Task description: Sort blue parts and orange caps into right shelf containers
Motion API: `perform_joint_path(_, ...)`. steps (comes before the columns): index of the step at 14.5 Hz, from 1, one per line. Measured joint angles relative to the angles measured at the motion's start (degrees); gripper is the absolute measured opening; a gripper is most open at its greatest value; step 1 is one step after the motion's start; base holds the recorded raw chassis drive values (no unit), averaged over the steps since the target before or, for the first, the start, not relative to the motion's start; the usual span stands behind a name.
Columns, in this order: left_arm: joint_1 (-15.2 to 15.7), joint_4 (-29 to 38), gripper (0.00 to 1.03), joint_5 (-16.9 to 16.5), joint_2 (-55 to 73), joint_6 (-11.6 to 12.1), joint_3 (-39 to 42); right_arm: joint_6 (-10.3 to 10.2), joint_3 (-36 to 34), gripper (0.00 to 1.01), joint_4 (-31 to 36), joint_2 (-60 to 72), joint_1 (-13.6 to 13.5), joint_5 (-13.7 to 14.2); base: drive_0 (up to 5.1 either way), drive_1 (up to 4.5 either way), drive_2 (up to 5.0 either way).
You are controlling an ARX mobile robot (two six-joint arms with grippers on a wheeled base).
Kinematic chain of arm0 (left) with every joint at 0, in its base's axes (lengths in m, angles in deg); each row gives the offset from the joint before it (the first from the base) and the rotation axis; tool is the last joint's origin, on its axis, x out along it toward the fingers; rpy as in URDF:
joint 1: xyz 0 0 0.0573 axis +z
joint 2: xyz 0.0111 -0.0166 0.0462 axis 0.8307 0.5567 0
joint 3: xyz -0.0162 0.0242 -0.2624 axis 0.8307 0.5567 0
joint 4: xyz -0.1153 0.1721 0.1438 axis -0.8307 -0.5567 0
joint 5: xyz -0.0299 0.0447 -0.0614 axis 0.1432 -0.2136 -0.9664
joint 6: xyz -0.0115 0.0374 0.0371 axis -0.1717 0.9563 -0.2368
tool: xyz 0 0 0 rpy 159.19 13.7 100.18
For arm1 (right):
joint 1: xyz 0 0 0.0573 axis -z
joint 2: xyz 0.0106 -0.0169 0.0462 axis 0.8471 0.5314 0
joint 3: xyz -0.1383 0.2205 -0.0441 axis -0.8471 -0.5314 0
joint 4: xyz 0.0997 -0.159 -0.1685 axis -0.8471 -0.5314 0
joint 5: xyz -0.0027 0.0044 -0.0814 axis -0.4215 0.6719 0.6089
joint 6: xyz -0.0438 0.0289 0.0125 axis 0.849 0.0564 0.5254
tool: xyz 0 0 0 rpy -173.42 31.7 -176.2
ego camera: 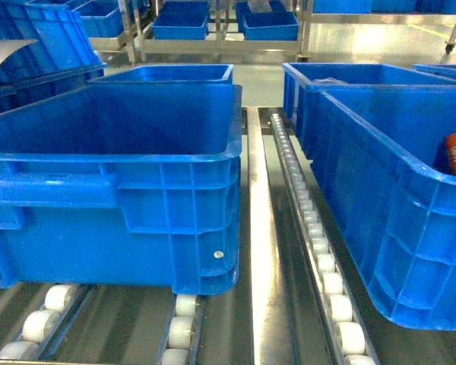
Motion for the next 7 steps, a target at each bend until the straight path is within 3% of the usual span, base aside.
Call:
perform_joint_path(2, 0.0, -1.49, 0.02, 0.0, -1.38, 0.02, 0.0, 0.0, 0.0, 0.01, -1.22, -1.29, 0.0, 0.02, 0.0, 4.07, -4.0)
perform_joint_path(3, 0.0, -2.03, 0.02, -0.02, -2.19, 0.0, 0.0, 0.0, 0.02, 0.01, -8.41, -5.68, 0.0, -0.07, 0.0, 4.07, -4.0)
perform_joint_path(4, 0.0, -7.3, 0.02, 0.11, -5.68, 0.0, -0.11, 0.0, 0.02, 0.01, -11.06, -10.67, 0.0, -0.09, 0.0, 4.07, -4.0)
perform_joint_path(5, 0.0, -12.83, 0.02, -0.2, -9.79, 0.07, -0.04, -0.04, 0.22, 0.01, -10.25, -10.73, 0.0, 0.0, 0.0, 4.07, -4.0)
perform_joint_path(6, -0.04, -11.41, 0.02, 0.04, -11.5, 0.11, -0.15, -0.04, 0.0, 0.01, -11.67, -10.71, 0.02, -0.11, 0.0, 4.07, -4.0)
perform_joint_path(7, 0.09, -12.85, 0.02, -0.17, -11.54, 0.15, -0.02, -0.11, 0.0, 0.01, -11.17, -10.71, 0.0, -0.04, 0.0, 0.0, 0.0)
